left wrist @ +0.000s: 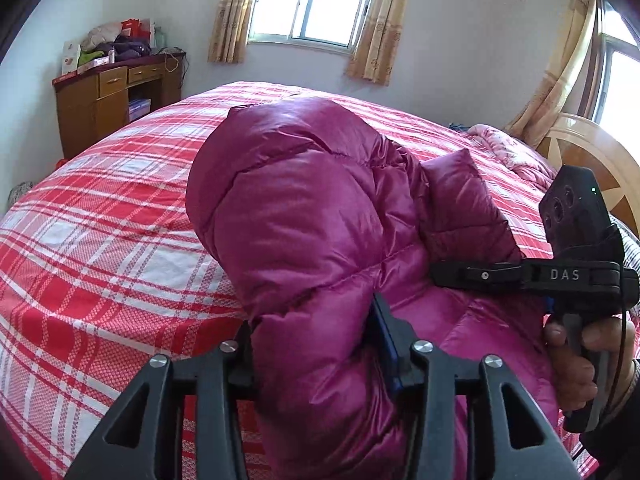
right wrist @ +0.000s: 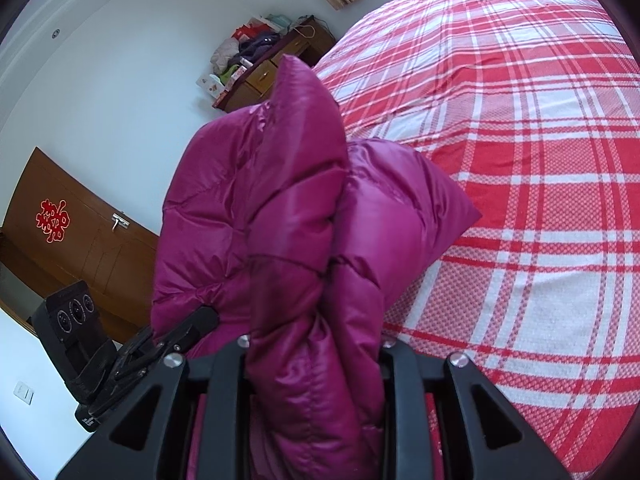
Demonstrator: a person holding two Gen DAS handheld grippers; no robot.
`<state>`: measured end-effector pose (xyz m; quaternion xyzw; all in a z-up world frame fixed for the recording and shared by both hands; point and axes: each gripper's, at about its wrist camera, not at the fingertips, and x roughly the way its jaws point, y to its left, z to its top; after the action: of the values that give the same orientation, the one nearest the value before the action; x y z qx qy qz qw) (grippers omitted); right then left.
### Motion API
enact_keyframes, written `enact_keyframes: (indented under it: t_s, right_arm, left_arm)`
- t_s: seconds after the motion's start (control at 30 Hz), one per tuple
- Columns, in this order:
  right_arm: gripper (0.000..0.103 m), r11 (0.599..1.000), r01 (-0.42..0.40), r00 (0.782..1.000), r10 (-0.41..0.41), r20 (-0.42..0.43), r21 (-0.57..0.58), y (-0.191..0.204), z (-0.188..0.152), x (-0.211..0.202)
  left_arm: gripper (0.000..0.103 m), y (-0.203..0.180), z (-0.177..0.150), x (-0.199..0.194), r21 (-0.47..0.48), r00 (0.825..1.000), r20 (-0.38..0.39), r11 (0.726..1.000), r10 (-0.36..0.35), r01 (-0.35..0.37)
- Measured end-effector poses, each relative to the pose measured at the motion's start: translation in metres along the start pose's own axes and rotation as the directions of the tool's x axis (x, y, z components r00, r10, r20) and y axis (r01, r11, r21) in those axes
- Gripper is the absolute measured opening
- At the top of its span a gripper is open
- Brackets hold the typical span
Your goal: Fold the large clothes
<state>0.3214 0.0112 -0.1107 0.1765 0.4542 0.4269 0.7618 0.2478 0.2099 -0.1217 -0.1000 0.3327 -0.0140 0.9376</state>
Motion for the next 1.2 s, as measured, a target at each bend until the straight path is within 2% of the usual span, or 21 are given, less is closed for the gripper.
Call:
enact_keyframes:
  t_s: [0.4,0.57,0.67,0.73,0.8,1.03,1.1,1.2]
  right_arm:
    - [0.036,0.998,0.055,0.998,-0.055,-0.02,-0.008,0.009,0.006,0.015]
    - [0.042,0.997,0.082,0.996,-0.082,-0.024,-0.008,0.011,0.007,0.02]
    - [0.053,0.989,0.144,0.99,-0.144,-0.005,-0.036,0.021,0.009,0.014]
    - [0.071,0.976,0.211,0.977,-0.209,0.039,-0.053,0.028,0.007,-0.001]
    - [0.073,0.971,0.227,0.972,-0.221,0.084,-0.073,0.038,0.006,-0.014]
    - [0.079,0.953,0.284,0.942,-0.257,0.214,-0.103,0.082,-0.013,-0.061]
    - [0.079,0.942,0.316,0.926,-0.278,0.256,-0.118,0.097,-0.022,-0.072]
    - [0.087,0.921,0.369,0.893,-0.314,0.324,-0.125,0.118,-0.038,-0.093]
  left_arm:
    - [0.073,0.007,-0.009,0.002,-0.047,1.0,-0.009,0.998,0.028,-0.028]
    - [0.075,0.01,-0.01,0.001,-0.055,0.999,-0.008,0.998,0.04,-0.04]
    - [0.075,0.006,-0.007,-0.008,-0.052,0.998,-0.007,0.996,0.068,-0.069]
    - [0.075,0.0,-0.003,-0.02,-0.04,0.995,0.005,0.994,0.099,-0.099]
    - [0.075,-0.004,0.0,-0.032,-0.029,0.991,0.032,0.992,0.127,-0.126]
    - [0.078,-0.017,0.013,-0.096,-0.031,0.98,0.165,0.994,0.112,-0.108]
    - [0.083,-0.019,0.015,-0.112,-0.03,0.973,0.199,0.993,0.114,-0.11]
    - [0.084,-0.025,0.021,-0.131,-0.022,0.96,0.251,0.993,0.121,-0.119]
